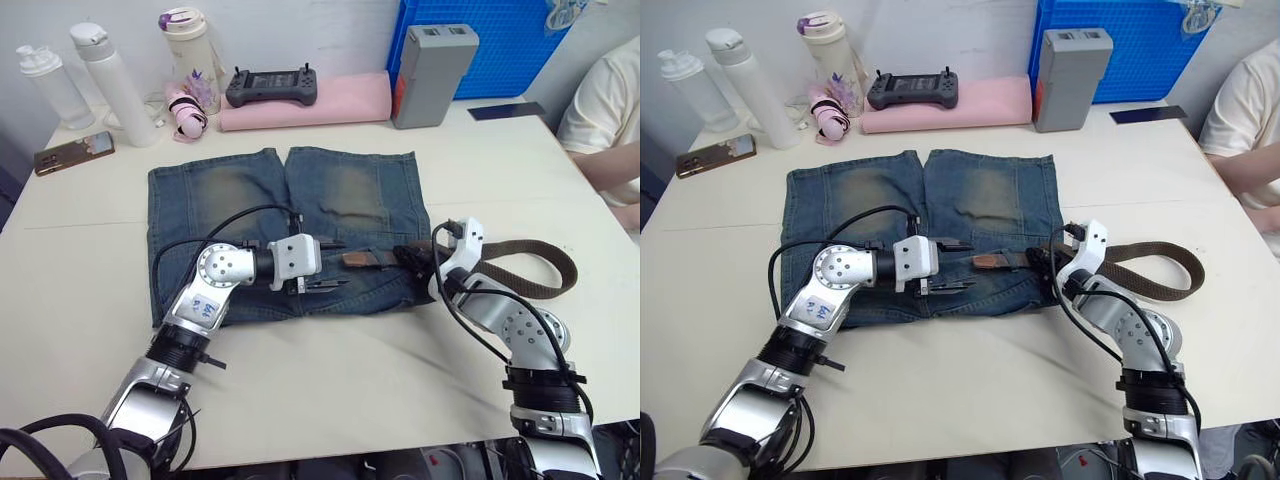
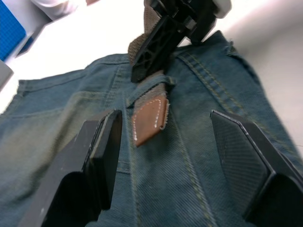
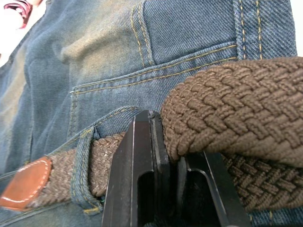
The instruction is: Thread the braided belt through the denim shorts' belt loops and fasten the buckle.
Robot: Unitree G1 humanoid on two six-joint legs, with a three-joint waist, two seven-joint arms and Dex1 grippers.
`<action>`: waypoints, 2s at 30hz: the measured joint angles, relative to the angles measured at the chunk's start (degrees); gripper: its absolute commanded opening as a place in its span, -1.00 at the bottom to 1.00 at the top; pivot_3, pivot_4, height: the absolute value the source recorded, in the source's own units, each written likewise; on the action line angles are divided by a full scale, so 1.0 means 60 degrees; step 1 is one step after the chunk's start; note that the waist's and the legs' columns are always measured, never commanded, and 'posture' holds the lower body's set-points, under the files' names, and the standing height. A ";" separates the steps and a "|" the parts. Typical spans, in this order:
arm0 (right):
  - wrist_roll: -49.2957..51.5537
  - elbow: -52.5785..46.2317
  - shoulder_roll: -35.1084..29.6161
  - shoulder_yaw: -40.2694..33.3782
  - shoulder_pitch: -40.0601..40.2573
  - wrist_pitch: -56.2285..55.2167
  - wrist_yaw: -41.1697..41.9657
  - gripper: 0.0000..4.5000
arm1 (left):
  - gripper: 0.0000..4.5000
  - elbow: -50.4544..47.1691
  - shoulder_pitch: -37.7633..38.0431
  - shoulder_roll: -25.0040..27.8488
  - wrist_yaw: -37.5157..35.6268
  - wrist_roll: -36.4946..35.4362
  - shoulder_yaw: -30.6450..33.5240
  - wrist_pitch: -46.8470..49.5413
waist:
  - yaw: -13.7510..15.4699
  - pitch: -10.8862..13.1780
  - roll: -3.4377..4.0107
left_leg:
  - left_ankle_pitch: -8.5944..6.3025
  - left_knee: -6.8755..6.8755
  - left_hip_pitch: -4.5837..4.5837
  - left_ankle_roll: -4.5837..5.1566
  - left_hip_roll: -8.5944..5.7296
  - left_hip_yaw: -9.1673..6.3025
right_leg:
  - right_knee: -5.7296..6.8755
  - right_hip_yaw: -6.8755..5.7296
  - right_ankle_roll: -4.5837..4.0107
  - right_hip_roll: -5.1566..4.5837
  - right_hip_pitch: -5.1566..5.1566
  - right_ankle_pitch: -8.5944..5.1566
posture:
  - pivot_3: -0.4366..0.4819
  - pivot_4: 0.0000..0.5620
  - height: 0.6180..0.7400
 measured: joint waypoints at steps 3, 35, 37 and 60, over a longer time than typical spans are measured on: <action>-0.0182 -0.0014 0.0120 -0.0065 0.0000 0.0017 0.0011 -1.00 | 0.45 0.0475 -0.0268 -0.0068 0.0174 0.0311 -0.0038 -0.0395 | -0.0001 -0.0008 -0.0014 | 0.0000 0.0005 0.0007 0.0000 0.0001 -0.0004 | 0.0000 0.0000 0.0000 0.0000 0.0011 0.0000 | -0.05 -0.47 0.42; -0.0190 -0.1639 0.0841 -0.1233 0.0610 0.1063 0.0032 0.37 | -1.00 0.2410 -0.1691 -0.0395 0.1172 0.2658 -0.1021 -0.2992 | 0.0036 -0.0010 -0.0018 | -0.0001 -0.0001 -0.0010 0.0002 -0.0005 -0.0026 | -0.0003 -0.0019 0.0000 -0.0004 0.0004 0.0000 | -0.05 -0.47 0.42; 0.0140 -0.2162 0.0412 -0.1413 0.0896 0.1325 0.0090 0.79 | -1.00 0.2267 -0.1690 -0.0375 0.1057 0.2617 -0.1019 -0.2875 | 0.0048 -0.0009 -0.0017 | -0.0001 -0.0001 -0.0024 0.0003 -0.0012 -0.0028 | -0.0005 -0.0019 0.0002 -0.0008 -0.0008 0.0001 | -0.05 -0.47 0.42; -1.2008 -0.4643 -0.4425 0.6579 0.2138 -0.4355 0.3544 0.42 | -1.00 0.0970 -0.2069 0.0429 -0.0836 0.0913 -0.0282 -0.0843 | 0.0198 0.0004 -0.0061 | 0.0007 0.0055 -0.0012 0.0003 -0.0007 -0.0027 | -0.0010 -0.0020 0.0021 -0.0005 0.0026 0.0011 | -0.05 -0.47 0.42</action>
